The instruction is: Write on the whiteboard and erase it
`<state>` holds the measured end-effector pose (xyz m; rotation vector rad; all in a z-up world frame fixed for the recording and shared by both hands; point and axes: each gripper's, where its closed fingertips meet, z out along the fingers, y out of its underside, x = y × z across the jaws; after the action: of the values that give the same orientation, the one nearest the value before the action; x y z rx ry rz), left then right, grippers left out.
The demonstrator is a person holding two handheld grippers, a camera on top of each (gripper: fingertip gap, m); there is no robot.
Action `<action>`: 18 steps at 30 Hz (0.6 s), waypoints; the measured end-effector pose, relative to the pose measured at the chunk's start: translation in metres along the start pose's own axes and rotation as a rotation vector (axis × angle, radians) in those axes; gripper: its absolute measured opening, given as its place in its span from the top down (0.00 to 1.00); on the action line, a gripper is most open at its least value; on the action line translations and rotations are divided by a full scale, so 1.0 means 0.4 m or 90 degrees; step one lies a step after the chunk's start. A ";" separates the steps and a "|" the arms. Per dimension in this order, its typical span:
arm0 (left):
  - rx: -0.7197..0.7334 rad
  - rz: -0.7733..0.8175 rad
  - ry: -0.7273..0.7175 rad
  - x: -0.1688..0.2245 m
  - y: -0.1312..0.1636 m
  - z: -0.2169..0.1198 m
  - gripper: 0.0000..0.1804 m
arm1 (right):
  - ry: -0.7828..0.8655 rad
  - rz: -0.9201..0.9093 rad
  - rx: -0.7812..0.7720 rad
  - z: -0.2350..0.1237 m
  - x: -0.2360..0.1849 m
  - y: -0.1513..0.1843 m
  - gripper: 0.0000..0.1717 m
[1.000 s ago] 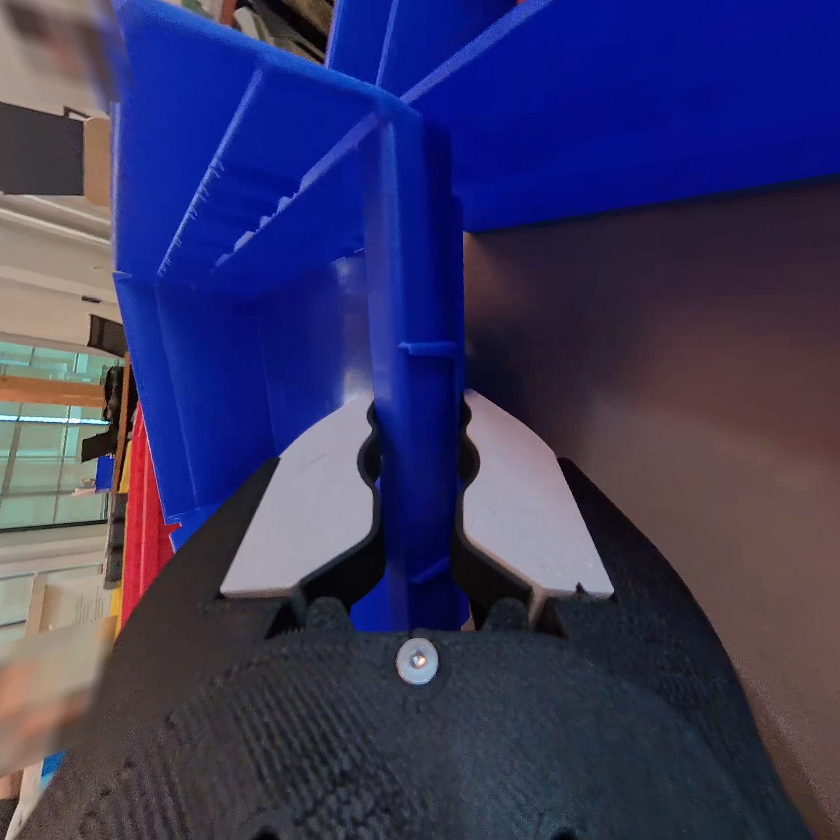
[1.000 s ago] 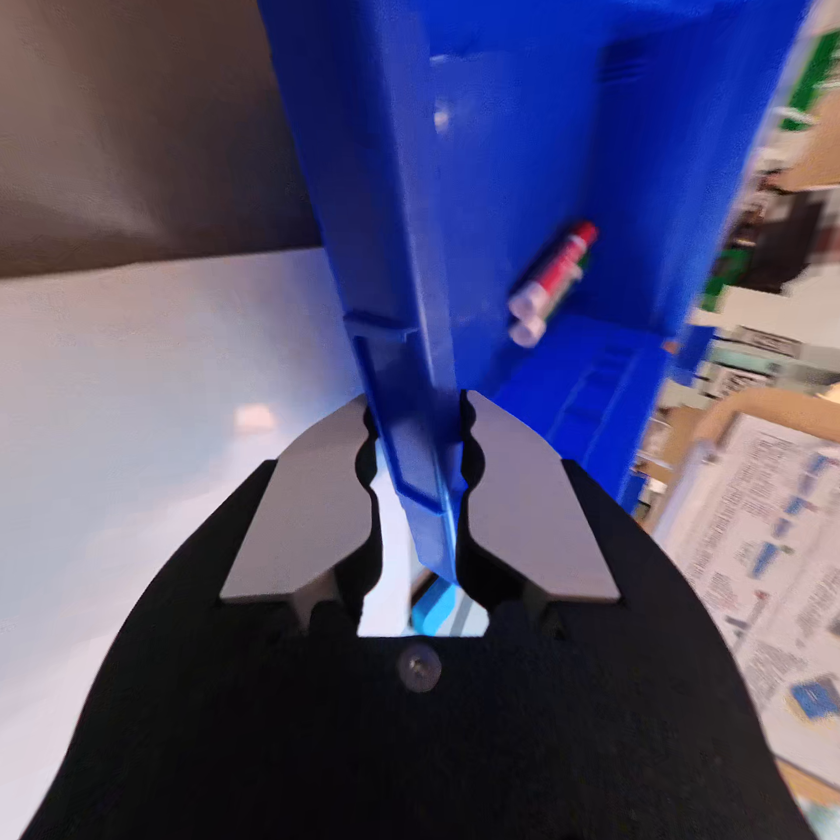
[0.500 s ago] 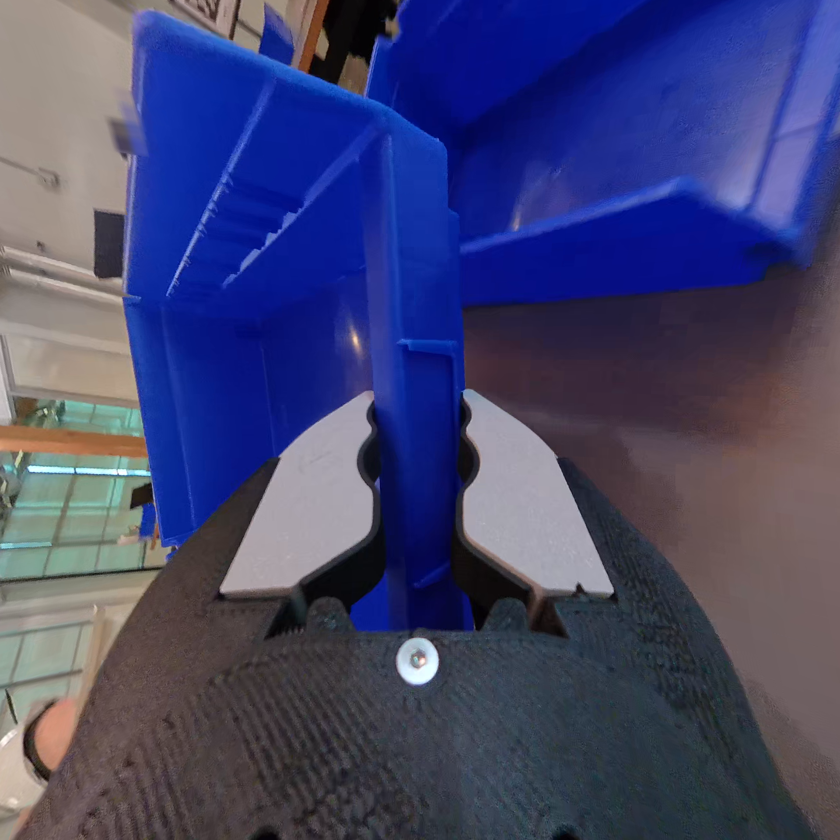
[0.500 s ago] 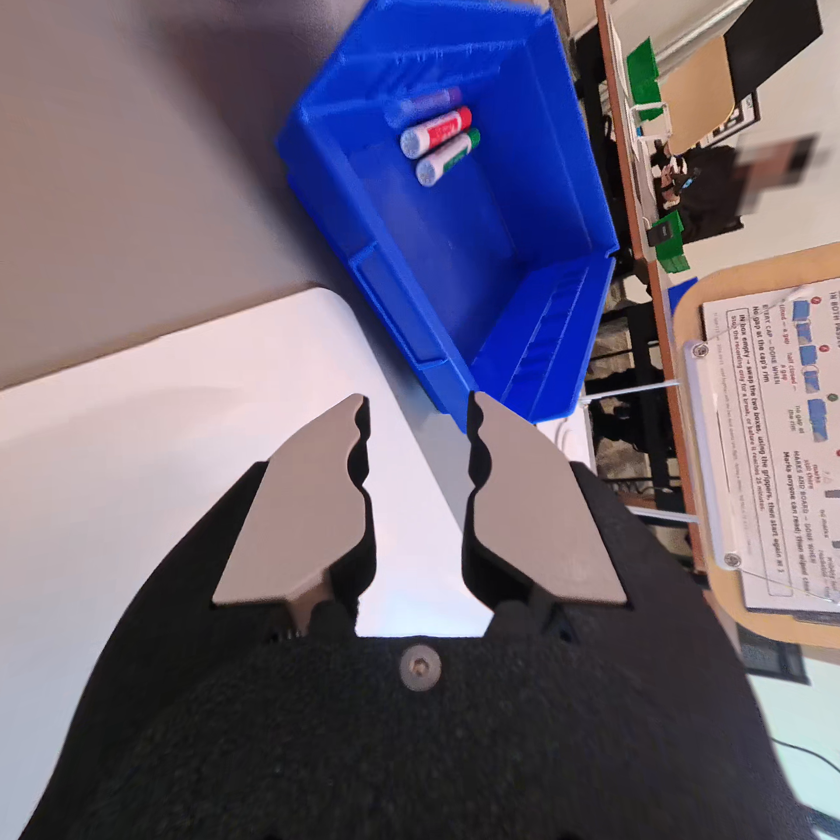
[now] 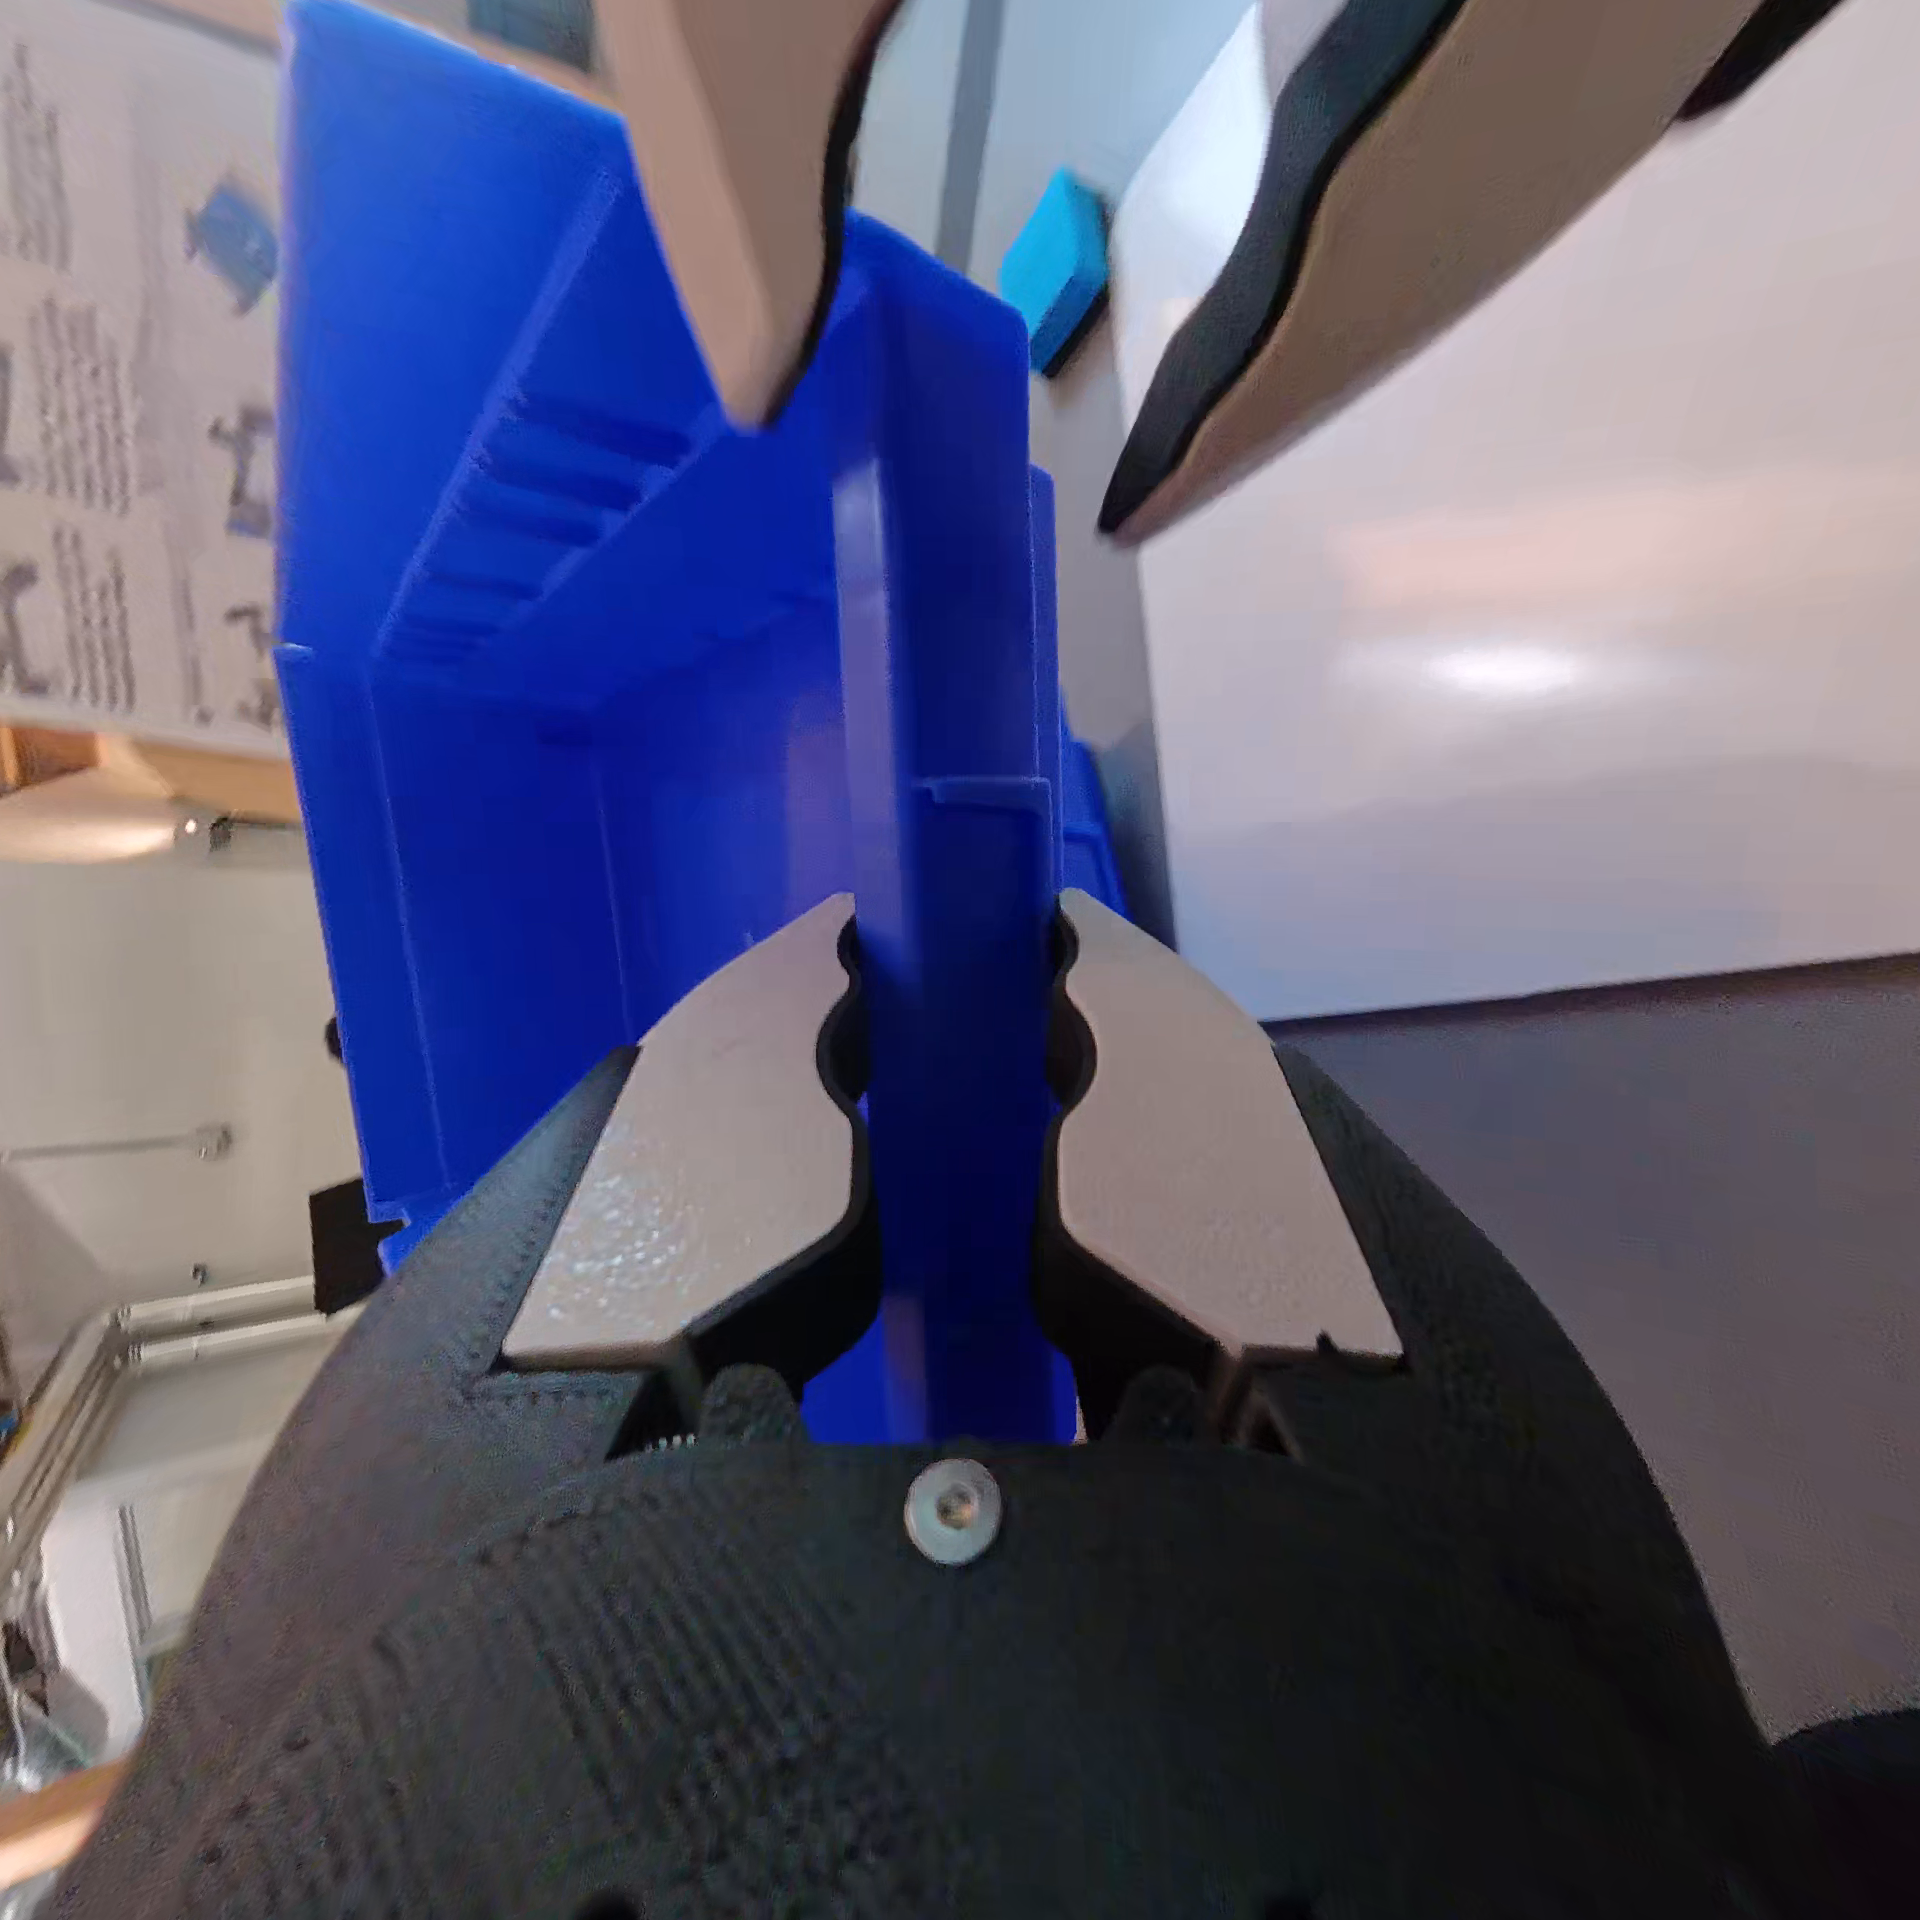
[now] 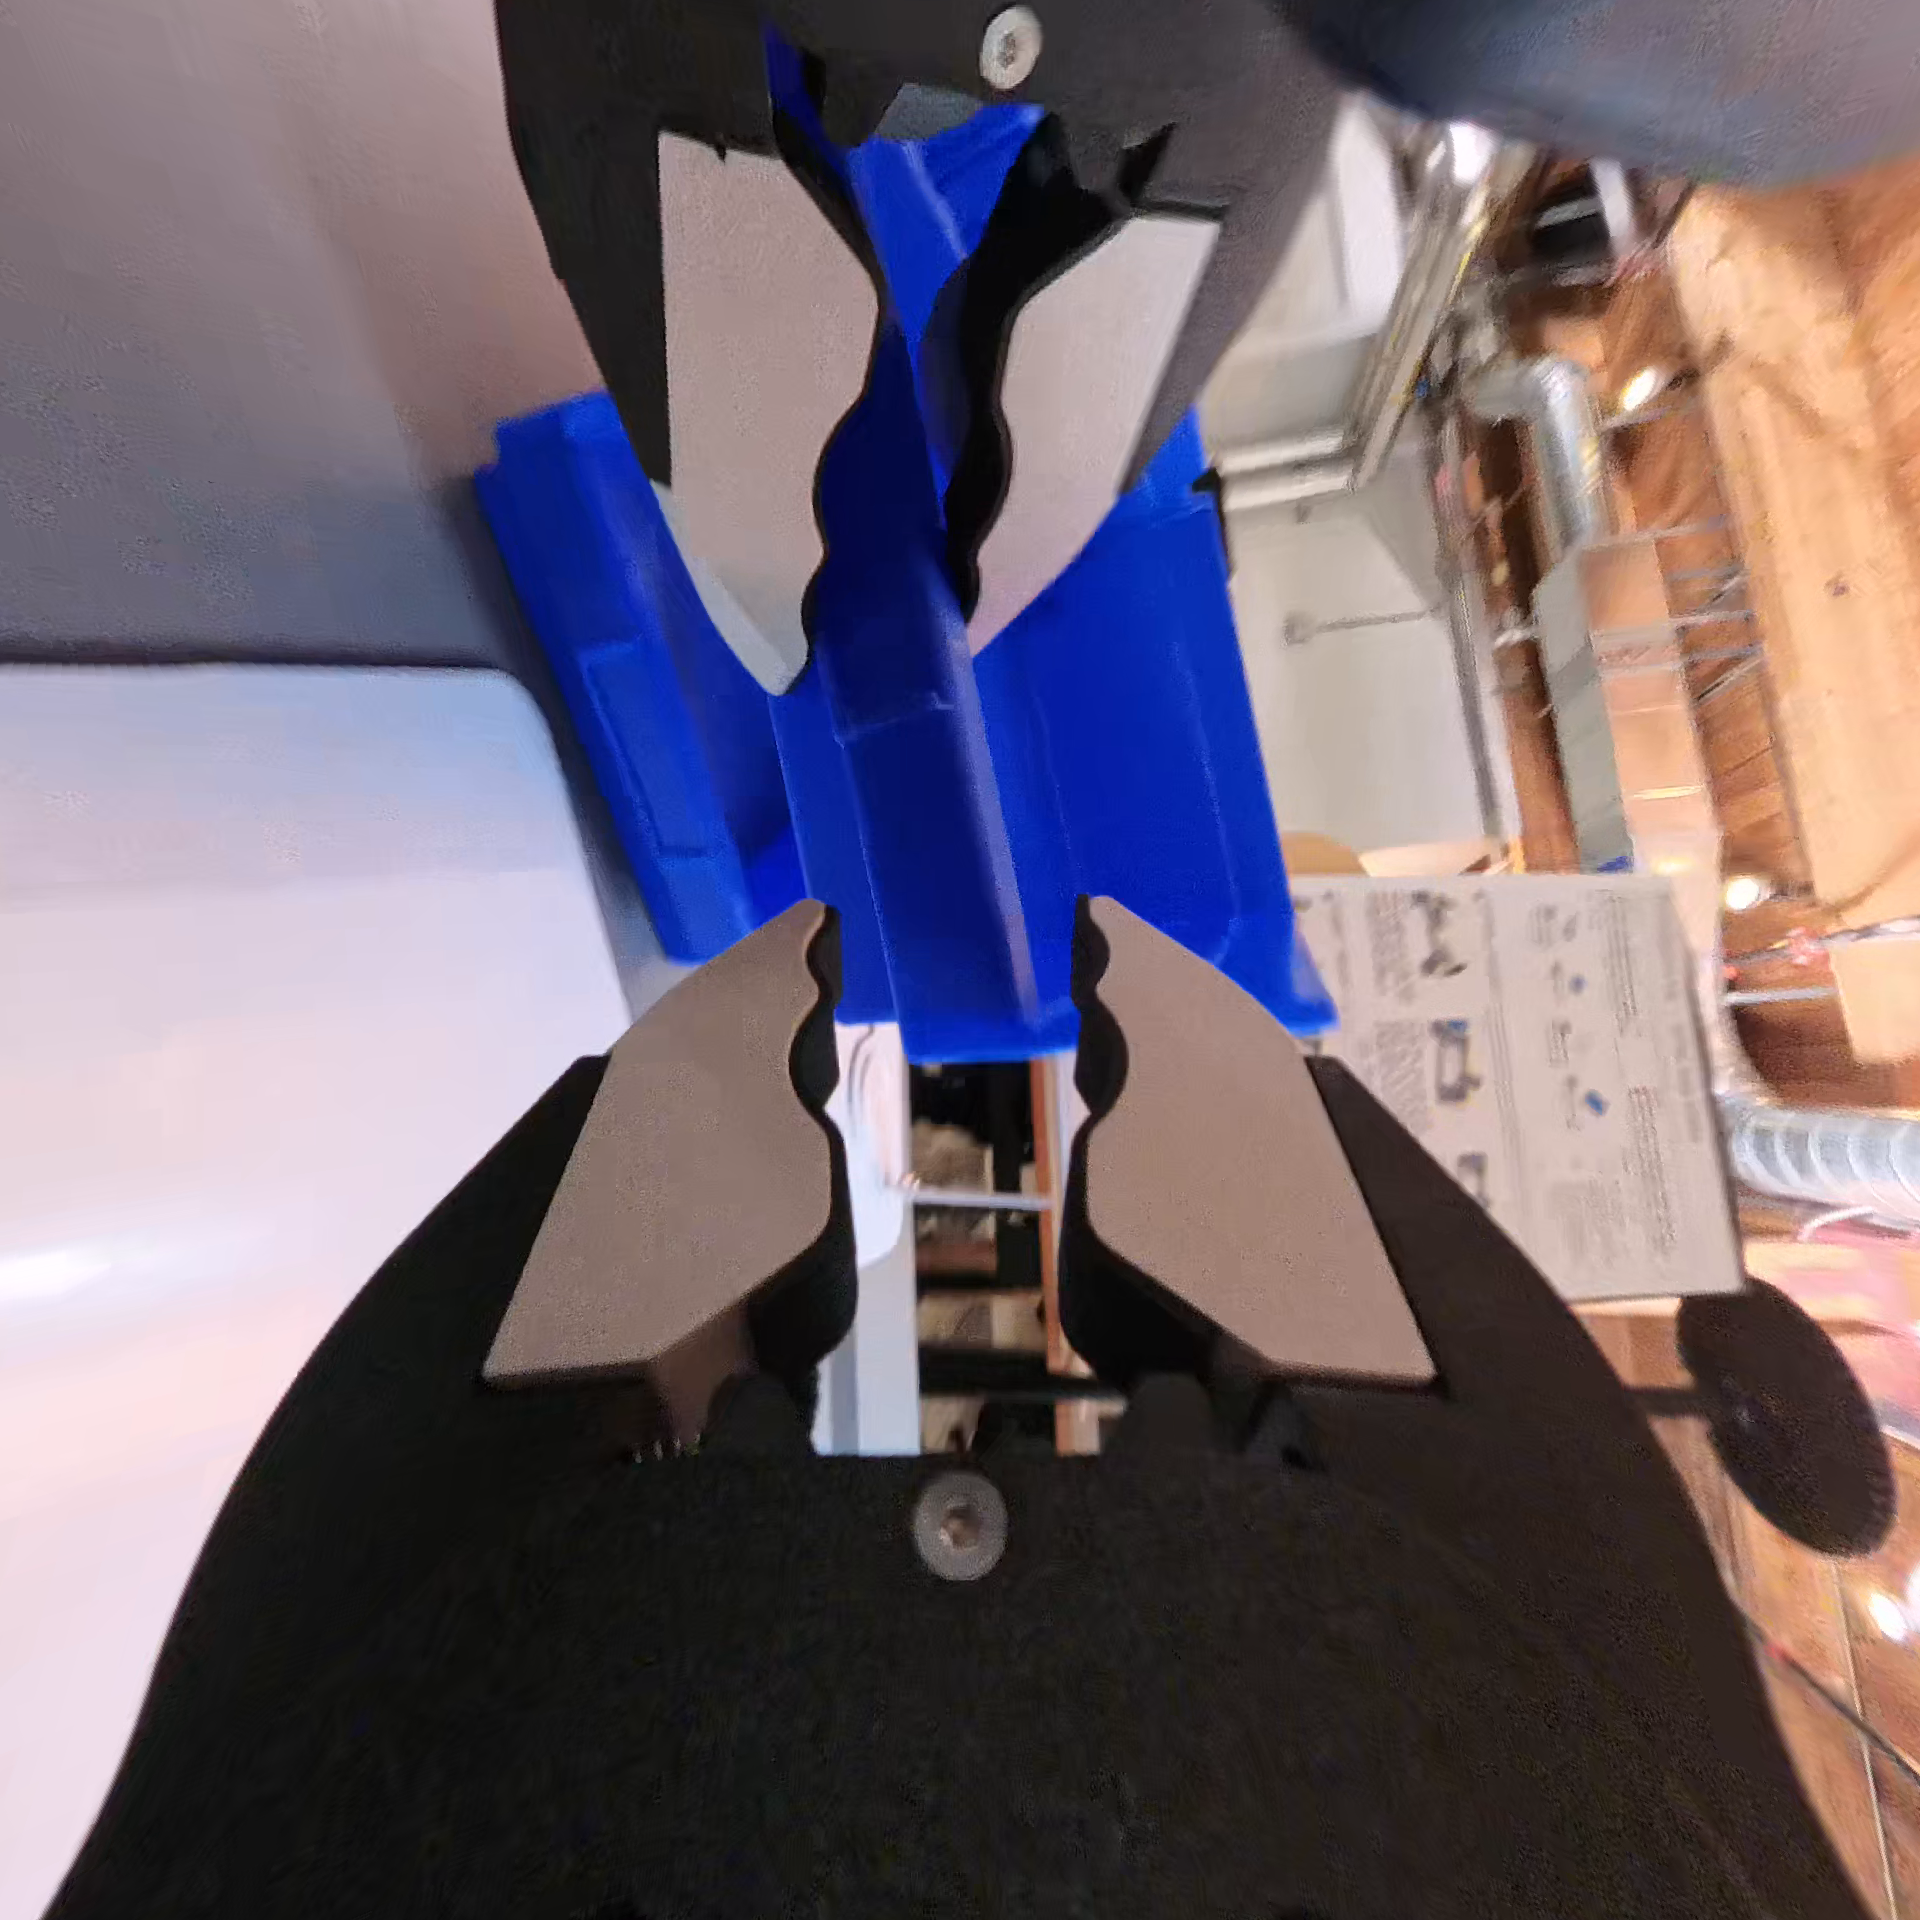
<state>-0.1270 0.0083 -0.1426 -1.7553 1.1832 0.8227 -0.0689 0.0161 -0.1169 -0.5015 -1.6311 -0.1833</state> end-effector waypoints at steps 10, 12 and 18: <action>0.026 0.095 0.056 0.072 -0.186 0.092 0.83 | -0.025 -0.054 -0.178 -0.080 -0.063 0.199 0.82; 0.043 0.099 0.065 0.080 -0.228 0.101 0.83 | -0.016 -0.039 -0.201 -0.113 -0.060 0.224 0.83; 0.102 0.110 0.017 0.059 -0.366 0.098 0.81 | 0.036 -0.052 -0.245 -0.226 -0.005 0.283 0.83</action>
<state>0.0160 0.0638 -0.1385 -1.5549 1.3947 0.7839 0.0609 0.0797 -0.1263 -0.7148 -1.5669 -0.5755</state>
